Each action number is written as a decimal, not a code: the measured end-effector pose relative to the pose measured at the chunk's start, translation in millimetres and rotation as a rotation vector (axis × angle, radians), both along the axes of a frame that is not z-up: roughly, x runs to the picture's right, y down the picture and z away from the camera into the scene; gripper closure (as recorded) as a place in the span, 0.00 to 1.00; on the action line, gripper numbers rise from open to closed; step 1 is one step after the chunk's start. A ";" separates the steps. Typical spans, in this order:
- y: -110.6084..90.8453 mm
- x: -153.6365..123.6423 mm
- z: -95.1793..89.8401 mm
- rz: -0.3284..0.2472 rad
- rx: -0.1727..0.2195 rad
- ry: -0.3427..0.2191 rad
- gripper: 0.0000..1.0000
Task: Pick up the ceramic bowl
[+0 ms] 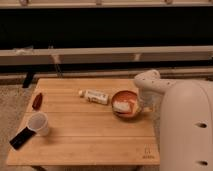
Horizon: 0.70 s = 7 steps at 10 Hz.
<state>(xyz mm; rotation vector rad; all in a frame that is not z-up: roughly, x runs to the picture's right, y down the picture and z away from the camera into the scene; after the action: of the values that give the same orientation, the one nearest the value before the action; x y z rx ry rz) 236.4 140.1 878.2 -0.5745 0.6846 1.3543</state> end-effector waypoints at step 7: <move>-21.2 -11.8 -10.5 0.018 -0.032 -0.054 0.95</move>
<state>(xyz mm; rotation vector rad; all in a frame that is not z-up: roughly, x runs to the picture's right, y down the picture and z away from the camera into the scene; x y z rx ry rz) 224.6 119.0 867.6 -0.6420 0.6599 1.3422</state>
